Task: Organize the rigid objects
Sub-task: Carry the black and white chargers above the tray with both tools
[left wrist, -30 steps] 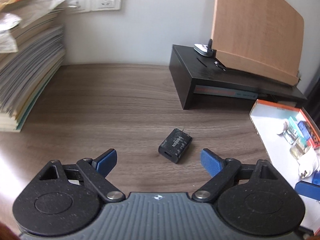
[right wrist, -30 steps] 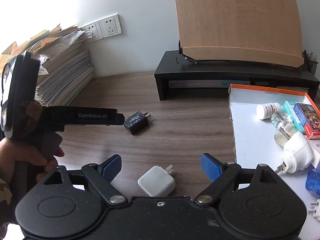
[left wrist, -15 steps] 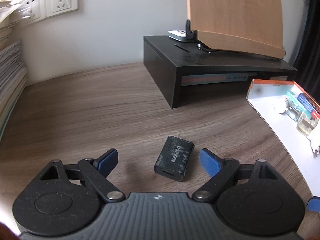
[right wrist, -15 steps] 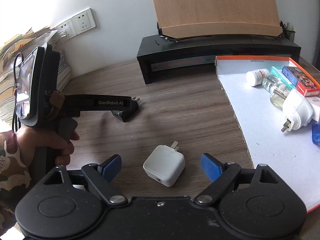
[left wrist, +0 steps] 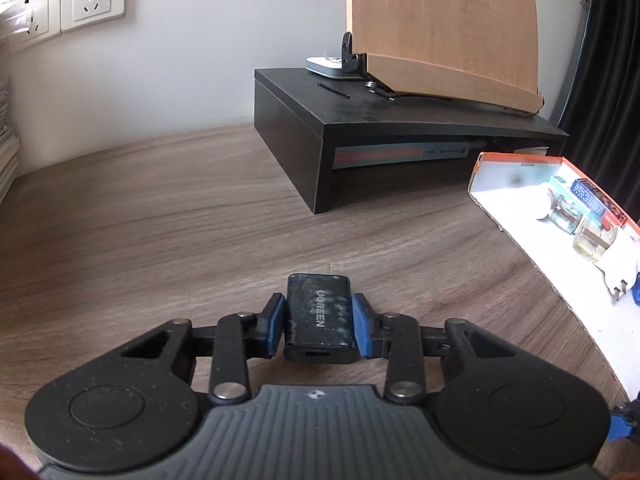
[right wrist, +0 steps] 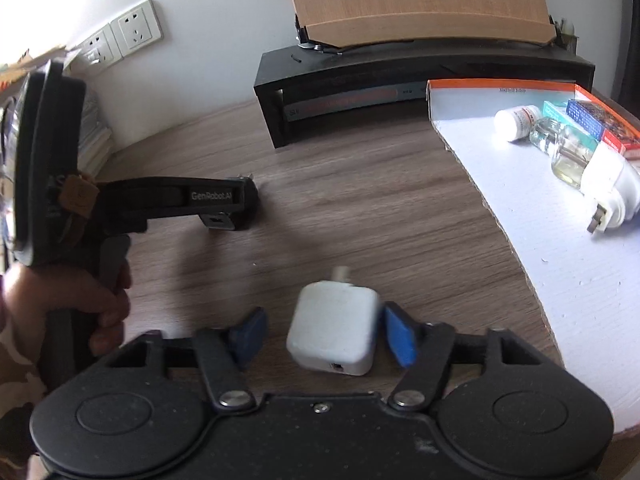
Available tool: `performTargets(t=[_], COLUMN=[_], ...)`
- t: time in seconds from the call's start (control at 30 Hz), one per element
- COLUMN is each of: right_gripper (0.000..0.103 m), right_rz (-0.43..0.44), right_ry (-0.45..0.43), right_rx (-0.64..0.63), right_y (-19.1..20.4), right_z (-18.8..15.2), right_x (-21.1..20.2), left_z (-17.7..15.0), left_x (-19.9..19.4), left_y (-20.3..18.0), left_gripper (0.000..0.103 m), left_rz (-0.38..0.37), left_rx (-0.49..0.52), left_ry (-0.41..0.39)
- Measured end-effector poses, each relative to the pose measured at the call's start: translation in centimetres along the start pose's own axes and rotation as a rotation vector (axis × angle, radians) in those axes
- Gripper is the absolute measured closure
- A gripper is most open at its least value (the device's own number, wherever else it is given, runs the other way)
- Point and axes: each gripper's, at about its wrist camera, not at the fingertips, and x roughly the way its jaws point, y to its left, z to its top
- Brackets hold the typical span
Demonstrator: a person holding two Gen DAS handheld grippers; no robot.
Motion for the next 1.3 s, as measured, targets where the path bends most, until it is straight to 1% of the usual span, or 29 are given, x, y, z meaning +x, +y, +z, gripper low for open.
performTargets(t=[0.1, 0.23, 0.33, 0.4, 0.57, 0.7, 0.8, 1.0, 1.1, 1.23, 1.3], right_gripper=[0.051, 0.051, 0.051, 0.051, 0.051, 0.051, 0.051, 0.051, 0.051, 0.051, 0.051], right_rz=[0.006, 0.022, 0.037, 0.051, 0.082, 0.097, 0.102, 0.095, 0.081, 0.05, 0.034], right_ry=[-0.006, -0.002, -0.029, -0.044, -0.086, -0.112, -0.126, -0.171, -0.194, -0.214, -0.226], right_rx=[0.004, -0.004, -0.025, -0.037, -0.063, -0.058, -0.06, -0.065, -0.072, -0.06, -0.048], right_y=[-0.3, -0.7, -0.9, -1.1, -2.0, -3.6, -5.2, -9.4, -12.0, -16.0, -18.1], right_z=[0.4, 0.8, 1.2, 1.7, 2.8, 3.6, 4.1, 4.8, 5.0, 4.8, 4.8], right_x=[0.1, 0.0, -0.8, -1.3, -3.1, -4.7, -6.0, -9.1, -10.8, -12.6, -13.4], left_z=[0.0, -0.1, -0.1, 0.0, 0.4, 0.6, 0.7, 0.6, 0.5, 0.2, 0.2], left_x=[-0.4, -0.9, -1.6, -2.0, -3.8, -5.1, -6.2, -8.2, -9.1, -9.7, -9.7], left_y=[0.2, 0.5, 0.5, 0.5, -0.5, -1.9, -3.6, -8.3, -11.0, -14.8, -16.9], left_gripper=[0.067, 0.067, 0.067, 0.067, 0.067, 0.067, 0.067, 0.067, 0.067, 0.067, 0.067], left_rz=[0.02, 0.056, 0.079, 0.078, 0.117, 0.131, 0.134, 0.127, 0.109, 0.065, 0.061], left_rx=[-0.038, -0.085, -0.108, -0.135, -0.173, -0.201, -0.216, -0.236, -0.247, -0.27, -0.251], left_ry=[0.017, 0.04, 0.046, 0.052, 0.037, 0.023, 0.009, -0.011, -0.022, -0.027, -0.032])
